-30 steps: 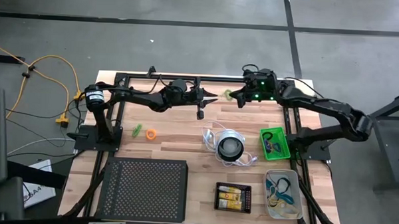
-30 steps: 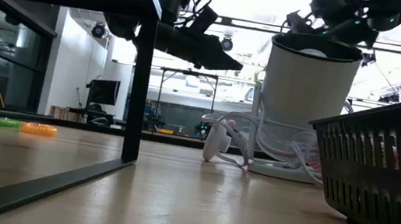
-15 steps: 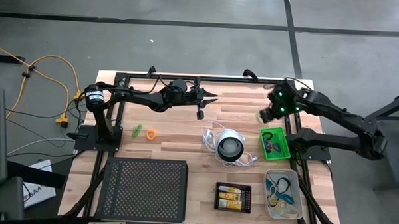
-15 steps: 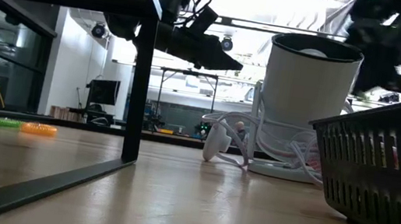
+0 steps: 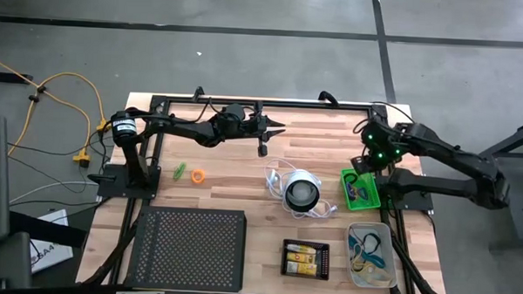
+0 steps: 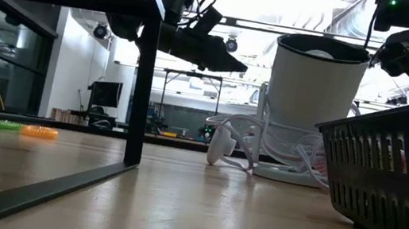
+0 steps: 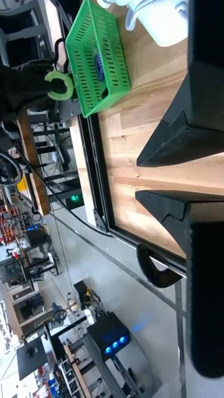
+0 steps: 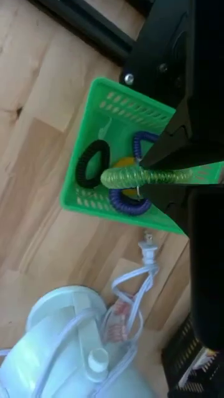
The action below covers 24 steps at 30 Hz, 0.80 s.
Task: Pick & Place Office Desk Supplies
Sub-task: Put the top green spring keychain into the green bin, then put the green spring keychain into the green bin
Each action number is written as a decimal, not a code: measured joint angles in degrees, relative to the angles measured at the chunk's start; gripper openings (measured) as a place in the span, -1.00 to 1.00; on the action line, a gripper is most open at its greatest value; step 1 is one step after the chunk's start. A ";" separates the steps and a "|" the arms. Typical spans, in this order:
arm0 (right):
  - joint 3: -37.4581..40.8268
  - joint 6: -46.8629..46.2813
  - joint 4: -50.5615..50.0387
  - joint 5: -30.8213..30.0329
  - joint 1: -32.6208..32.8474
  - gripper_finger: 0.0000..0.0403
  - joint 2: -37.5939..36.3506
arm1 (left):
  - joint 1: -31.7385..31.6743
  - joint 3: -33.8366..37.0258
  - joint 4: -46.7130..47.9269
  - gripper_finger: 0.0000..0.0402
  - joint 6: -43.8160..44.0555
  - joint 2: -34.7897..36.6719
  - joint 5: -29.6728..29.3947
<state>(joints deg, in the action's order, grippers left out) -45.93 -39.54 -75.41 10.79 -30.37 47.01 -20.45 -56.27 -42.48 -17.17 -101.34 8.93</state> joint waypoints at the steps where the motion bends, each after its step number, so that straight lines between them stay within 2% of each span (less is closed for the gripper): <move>1: 0.00 -0.30 -0.03 0.05 0.37 -0.93 0.00 | 0.00 0.00 0.00 -0.67 0.00 0.00 0.00; 7: 0.00 -2.68 -0.97 -0.37 2.64 -0.90 0.02 | 0.00 0.00 0.00 -0.67 0.00 0.00 0.00; 17: 0.00 -2.71 -0.99 -1.93 3.80 -0.46 0.41 | 0.00 0.00 0.02 -0.67 0.14 0.00 0.00; 21: 0.02 -2.50 -0.07 -2.45 3.80 -0.39 0.41 | 0.00 0.00 0.02 -0.67 0.79 0.00 0.00; 24: 0.04 -1.42 5.89 -4.54 3.76 -0.38 0.45 | -0.05 0.00 0.02 -0.67 5.12 0.00 0.02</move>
<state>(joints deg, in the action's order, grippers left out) -45.89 -40.96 -69.52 6.25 -26.61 47.46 -20.49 -56.27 -42.46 -12.05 -101.34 8.95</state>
